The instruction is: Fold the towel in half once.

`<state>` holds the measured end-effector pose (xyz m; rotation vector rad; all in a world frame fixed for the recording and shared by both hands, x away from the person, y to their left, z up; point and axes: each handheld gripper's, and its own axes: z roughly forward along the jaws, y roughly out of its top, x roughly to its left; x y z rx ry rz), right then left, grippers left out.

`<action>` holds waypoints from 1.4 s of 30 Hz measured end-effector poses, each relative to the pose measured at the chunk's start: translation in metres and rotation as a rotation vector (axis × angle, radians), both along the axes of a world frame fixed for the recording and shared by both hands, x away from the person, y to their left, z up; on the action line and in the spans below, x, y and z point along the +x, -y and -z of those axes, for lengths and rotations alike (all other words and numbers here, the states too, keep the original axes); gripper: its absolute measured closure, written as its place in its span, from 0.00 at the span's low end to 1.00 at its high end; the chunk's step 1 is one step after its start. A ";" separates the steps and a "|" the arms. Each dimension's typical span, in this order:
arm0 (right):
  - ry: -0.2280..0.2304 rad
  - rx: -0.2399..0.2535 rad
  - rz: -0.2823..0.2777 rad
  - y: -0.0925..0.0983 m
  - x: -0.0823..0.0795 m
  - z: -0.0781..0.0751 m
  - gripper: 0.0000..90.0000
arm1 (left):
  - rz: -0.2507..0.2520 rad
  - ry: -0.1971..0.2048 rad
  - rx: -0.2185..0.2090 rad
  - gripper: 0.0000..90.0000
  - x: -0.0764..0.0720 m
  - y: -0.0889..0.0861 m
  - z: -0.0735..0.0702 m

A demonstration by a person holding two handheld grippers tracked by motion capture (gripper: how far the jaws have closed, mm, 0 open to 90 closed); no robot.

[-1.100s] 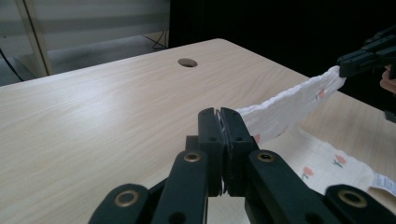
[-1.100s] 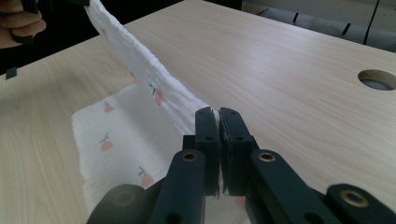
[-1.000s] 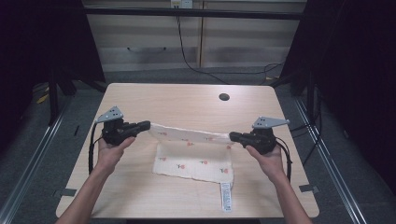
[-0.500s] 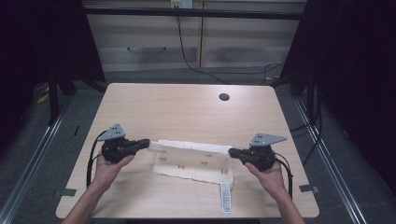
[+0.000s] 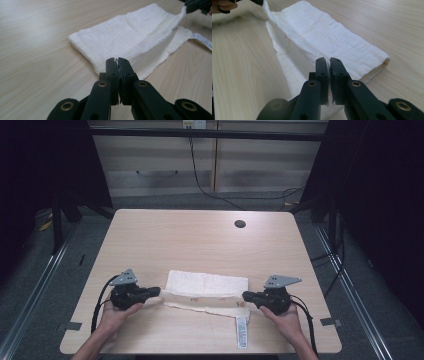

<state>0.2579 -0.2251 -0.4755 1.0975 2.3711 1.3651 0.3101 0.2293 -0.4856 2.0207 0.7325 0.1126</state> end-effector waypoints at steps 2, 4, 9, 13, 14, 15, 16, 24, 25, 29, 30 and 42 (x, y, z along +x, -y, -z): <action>-0.005 0.008 0.008 0.000 -0.001 0.000 0.95 | 0.007 -0.005 0.002 0.97 0.000 0.001 0.002; -0.010 0.003 0.005 -0.001 -0.002 0.002 0.95 | 0.004 -0.011 0.005 0.97 -0.001 0.001 0.004; -0.029 -0.023 -0.008 -0.004 -0.006 0.009 0.91 | 0.017 -0.016 0.010 0.94 -0.004 0.001 0.006; -0.012 0.004 0.020 0.000 -0.007 0.004 0.88 | 0.021 -0.013 -0.011 0.90 -0.006 -0.002 0.003; -0.008 0.013 0.023 0.001 -0.007 0.002 0.88 | 0.017 -0.014 -0.022 0.89 -0.006 -0.003 0.002; -0.005 0.024 0.023 0.002 -0.007 0.000 0.87 | 0.012 -0.011 -0.023 0.88 -0.006 -0.004 0.001; -0.001 0.027 0.028 0.002 -0.007 -0.001 0.86 | 0.006 -0.013 -0.024 0.88 -0.006 -0.005 0.001; -0.006 0.032 0.052 0.005 0.004 -0.005 0.80 | -0.034 0.004 -0.032 0.87 0.003 -0.005 -0.008; -0.004 0.028 0.055 0.006 0.007 -0.005 0.80 | -0.030 0.008 -0.027 0.87 0.006 -0.003 -0.008; -0.011 0.017 0.088 0.009 0.025 -0.005 0.80 | -0.044 0.036 0.015 0.87 0.020 0.013 -0.005; -0.013 0.007 0.090 0.011 0.030 -0.004 0.80 | -0.051 0.044 0.015 0.87 0.023 0.017 -0.004; -0.080 -0.017 0.138 0.011 0.084 0.018 0.79 | 0.026 -0.005 0.116 0.88 0.037 0.063 0.023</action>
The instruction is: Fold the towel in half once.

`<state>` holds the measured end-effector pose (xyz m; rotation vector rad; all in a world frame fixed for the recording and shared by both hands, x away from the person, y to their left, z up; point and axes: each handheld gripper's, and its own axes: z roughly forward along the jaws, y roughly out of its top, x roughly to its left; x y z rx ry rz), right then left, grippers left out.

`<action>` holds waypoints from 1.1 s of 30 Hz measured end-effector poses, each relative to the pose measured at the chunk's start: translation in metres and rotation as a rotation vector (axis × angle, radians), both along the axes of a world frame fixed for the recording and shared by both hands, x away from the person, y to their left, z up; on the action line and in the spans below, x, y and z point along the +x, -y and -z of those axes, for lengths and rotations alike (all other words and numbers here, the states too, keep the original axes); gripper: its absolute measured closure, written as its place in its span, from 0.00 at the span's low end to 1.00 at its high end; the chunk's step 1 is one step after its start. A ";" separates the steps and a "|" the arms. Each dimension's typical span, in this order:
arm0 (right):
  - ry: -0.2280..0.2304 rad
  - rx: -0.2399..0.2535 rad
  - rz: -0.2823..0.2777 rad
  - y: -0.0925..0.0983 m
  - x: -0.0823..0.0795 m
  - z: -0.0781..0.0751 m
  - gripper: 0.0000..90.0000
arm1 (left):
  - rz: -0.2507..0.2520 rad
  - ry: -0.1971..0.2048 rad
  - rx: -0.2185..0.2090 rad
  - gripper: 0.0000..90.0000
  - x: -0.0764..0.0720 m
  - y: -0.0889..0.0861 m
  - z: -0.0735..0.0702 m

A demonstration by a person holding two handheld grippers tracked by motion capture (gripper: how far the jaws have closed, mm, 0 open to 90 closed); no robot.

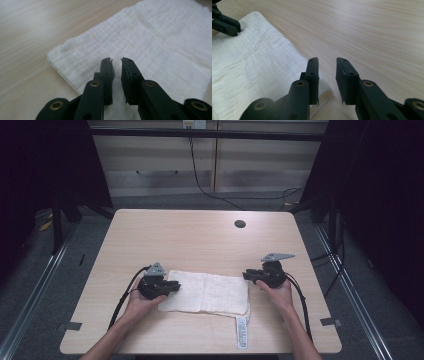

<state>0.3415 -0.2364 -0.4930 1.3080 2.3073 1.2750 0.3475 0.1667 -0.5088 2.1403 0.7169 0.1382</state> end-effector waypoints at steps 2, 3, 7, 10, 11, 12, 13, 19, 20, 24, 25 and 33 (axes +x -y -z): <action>-0.008 -0.007 0.000 -0.001 0.002 0.005 0.79 | 0.002 -0.003 -0.002 0.88 0.001 0.000 0.000; -0.013 -0.008 0.001 -0.001 0.002 0.006 0.78 | 0.004 -0.001 -0.001 0.88 0.000 0.000 0.000; -0.022 0.002 -0.013 -0.004 0.004 0.010 0.77 | 0.003 0.003 0.001 0.88 -0.001 -0.001 0.000; -0.028 -0.029 -0.033 -0.008 0.003 0.012 0.76 | 0.002 -0.008 -0.005 0.88 -0.001 -0.002 0.000; -0.028 -0.035 -0.035 -0.008 0.003 0.013 0.76 | 0.001 -0.010 -0.004 0.88 -0.001 -0.003 0.000; -0.032 -0.037 -0.037 -0.008 0.004 0.014 0.75 | 0.000 -0.010 -0.004 0.88 0.000 -0.003 0.000; -0.036 -0.039 -0.036 -0.008 0.003 0.014 0.74 | -0.001 -0.011 -0.005 0.88 0.000 -0.002 0.000; -0.037 -0.040 -0.048 -0.011 0.004 0.016 0.79 | 0.002 -0.015 -0.009 0.88 0.000 -0.003 0.000; -0.036 -0.041 -0.061 -0.011 0.003 0.017 0.83 | 0.003 -0.014 -0.006 0.88 0.000 -0.003 0.000; -0.069 -0.030 -0.067 -0.011 0.003 0.016 0.95 | 0.005 -0.010 -0.006 0.87 -0.004 -0.005 0.000; -0.065 -0.029 -0.066 -0.010 0.004 0.017 0.96 | 0.007 -0.013 -0.006 0.87 -0.005 -0.006 0.000; -0.069 -0.015 -0.056 -0.016 0.014 0.018 0.98 | 0.014 -0.012 0.009 0.86 -0.015 -0.016 -0.004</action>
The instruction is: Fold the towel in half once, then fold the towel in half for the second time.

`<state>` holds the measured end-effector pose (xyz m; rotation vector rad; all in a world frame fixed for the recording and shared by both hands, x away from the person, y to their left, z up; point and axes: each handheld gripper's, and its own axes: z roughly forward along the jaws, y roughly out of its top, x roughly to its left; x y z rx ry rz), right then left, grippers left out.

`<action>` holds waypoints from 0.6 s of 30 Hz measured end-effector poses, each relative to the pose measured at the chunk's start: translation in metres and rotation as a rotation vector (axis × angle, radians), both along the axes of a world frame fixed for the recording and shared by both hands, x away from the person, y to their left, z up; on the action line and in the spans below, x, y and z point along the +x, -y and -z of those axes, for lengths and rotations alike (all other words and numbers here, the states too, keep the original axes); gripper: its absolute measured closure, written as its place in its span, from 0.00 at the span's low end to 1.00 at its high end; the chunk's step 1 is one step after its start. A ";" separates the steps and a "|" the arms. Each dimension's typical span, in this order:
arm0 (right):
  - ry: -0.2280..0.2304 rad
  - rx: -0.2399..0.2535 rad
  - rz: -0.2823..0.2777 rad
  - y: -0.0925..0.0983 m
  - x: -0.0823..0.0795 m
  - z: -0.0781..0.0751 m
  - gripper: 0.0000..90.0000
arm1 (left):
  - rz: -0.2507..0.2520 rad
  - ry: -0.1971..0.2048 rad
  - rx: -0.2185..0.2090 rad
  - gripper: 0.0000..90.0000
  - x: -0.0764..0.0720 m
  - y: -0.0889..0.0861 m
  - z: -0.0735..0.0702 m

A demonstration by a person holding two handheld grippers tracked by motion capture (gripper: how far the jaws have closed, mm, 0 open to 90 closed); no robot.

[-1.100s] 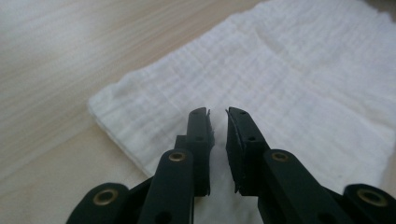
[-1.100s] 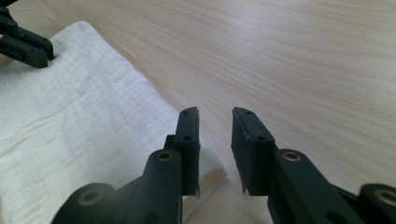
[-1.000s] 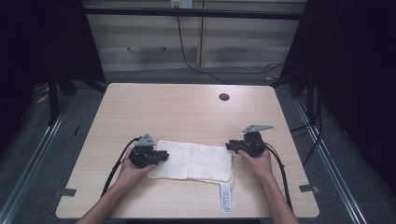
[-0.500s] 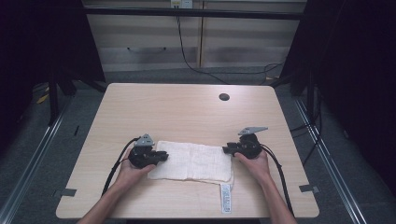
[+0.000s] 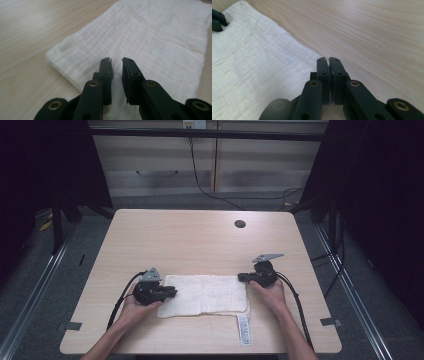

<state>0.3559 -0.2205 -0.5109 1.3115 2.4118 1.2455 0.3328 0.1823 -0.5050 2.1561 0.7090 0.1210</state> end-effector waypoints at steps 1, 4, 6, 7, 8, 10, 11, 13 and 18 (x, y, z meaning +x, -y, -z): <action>0.004 -0.003 -0.004 -0.001 0.001 0.000 0.98 | -0.007 0.004 -0.018 0.84 0.001 -0.003 -0.002; 0.005 -0.001 -0.008 -0.004 0.002 0.000 0.98 | -0.056 0.016 -0.066 0.82 0.013 -0.013 -0.011; 0.005 0.002 -0.010 -0.003 0.002 0.001 0.97 | -0.109 0.010 -0.089 0.78 0.028 -0.020 -0.014; 0.003 0.004 -0.011 -0.003 0.002 0.001 0.98 | -0.128 0.000 -0.100 0.77 0.035 -0.022 -0.014; 0.005 0.002 -0.011 -0.003 0.002 0.001 0.97 | -0.143 -0.003 -0.110 0.76 0.041 -0.024 -0.012; 0.010 -0.004 -0.011 -0.004 0.001 0.000 0.97 | -0.144 -0.035 -0.102 0.72 0.049 -0.024 -0.008; 0.011 -0.006 -0.013 -0.004 0.001 0.000 0.97 | -0.146 -0.036 -0.098 0.69 0.052 -0.022 -0.006; 0.011 -0.009 -0.013 -0.004 0.001 0.000 0.97 | -0.143 -0.029 -0.070 0.65 0.055 -0.018 -0.003; 0.010 -0.014 -0.016 -0.005 0.001 0.000 0.97 | -0.099 -0.034 -0.019 0.63 0.055 -0.012 0.003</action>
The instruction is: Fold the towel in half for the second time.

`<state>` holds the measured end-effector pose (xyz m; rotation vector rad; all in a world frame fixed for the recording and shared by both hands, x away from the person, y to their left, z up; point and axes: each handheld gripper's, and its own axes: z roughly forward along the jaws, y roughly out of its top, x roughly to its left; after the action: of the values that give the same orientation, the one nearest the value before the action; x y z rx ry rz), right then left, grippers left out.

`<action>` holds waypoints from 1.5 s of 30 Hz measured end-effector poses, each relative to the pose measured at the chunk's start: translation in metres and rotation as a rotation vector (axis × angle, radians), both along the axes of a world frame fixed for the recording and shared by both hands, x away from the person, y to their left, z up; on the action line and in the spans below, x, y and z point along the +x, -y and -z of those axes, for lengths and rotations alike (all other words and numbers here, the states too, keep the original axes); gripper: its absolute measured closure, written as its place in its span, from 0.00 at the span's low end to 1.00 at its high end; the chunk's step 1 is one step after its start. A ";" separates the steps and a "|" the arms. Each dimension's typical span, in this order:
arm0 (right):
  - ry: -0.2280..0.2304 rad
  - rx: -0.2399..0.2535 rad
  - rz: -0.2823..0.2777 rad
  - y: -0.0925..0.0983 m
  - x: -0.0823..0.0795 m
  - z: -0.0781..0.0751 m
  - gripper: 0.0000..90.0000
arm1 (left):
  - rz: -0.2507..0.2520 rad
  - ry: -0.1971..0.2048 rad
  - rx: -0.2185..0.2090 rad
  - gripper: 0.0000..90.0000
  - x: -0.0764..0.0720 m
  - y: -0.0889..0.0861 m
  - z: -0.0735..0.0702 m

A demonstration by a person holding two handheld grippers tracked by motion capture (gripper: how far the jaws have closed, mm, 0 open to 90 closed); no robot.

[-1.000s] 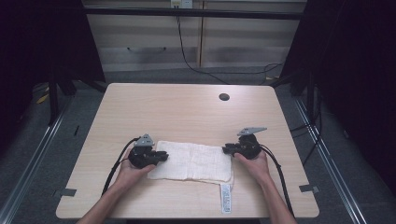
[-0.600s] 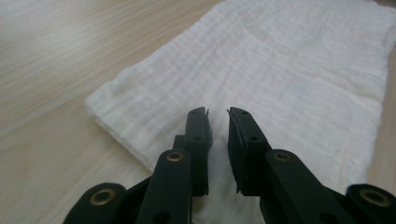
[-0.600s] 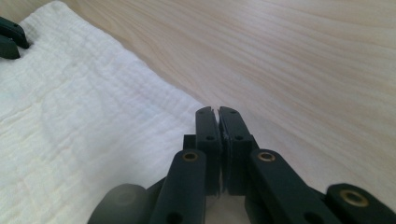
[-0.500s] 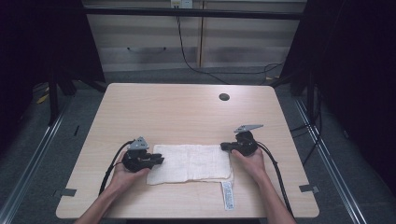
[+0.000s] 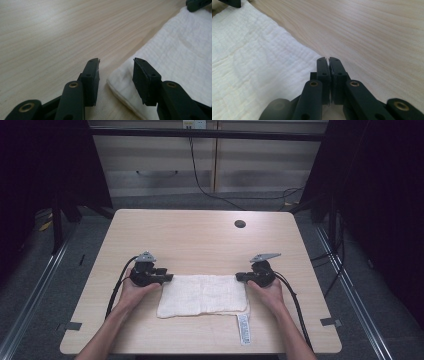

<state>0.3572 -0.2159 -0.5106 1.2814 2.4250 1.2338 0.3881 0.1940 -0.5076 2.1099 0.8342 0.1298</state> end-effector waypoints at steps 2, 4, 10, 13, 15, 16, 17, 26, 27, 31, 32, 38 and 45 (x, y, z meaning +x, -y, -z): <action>0.002 0.000 -0.002 0.000 0.000 0.000 0.97 | 0.008 0.010 0.011 0.64 -0.001 0.000 0.000; 0.001 0.000 -0.001 0.000 0.000 0.000 0.97 | 0.023 0.008 0.013 0.68 -0.001 0.000 0.000; -0.012 0.029 -0.005 0.003 0.001 0.002 0.98 | 0.054 0.030 0.031 0.86 -0.005 -0.001 0.001; -0.010 0.036 0.000 0.003 0.002 0.002 0.98 | 0.060 0.025 0.035 0.93 -0.005 0.000 0.000; -0.015 0.047 0.001 0.004 0.002 0.003 0.98 | 0.048 0.019 0.038 0.94 -0.006 0.001 -0.001; -0.012 0.048 0.000 0.004 0.002 0.003 0.98 | 0.049 0.016 0.036 0.95 -0.007 0.001 -0.001; -0.014 0.055 0.002 0.004 0.002 0.003 0.98 | 0.046 0.016 0.032 0.95 -0.008 0.001 -0.001; 0.024 0.083 0.004 0.006 -0.003 -0.010 0.98 | 0.035 0.002 -0.024 0.95 -0.009 -0.006 -0.009; 0.028 0.082 0.003 0.006 -0.004 -0.011 0.98 | 0.030 0.003 -0.036 0.95 -0.009 -0.006 -0.010; 0.053 0.082 0.001 0.006 -0.005 -0.017 0.97 | 0.022 0.020 -0.066 0.95 -0.009 -0.008 -0.018; 0.060 0.083 0.001 0.007 -0.006 -0.018 0.97 | 0.021 0.029 -0.073 0.95 -0.009 -0.008 -0.020; 0.086 0.083 -0.005 0.006 -0.001 -0.030 0.98 | 0.017 0.066 -0.122 0.95 -0.008 -0.005 -0.039; 0.124 0.092 -0.008 -0.001 0.007 -0.048 0.98 | -0.013 0.076 -0.158 0.95 -0.002 -0.014 -0.049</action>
<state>0.3640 -0.2153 -0.4628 1.1810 2.3146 1.3978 0.3864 0.2081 -0.4591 1.9399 0.7872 0.1456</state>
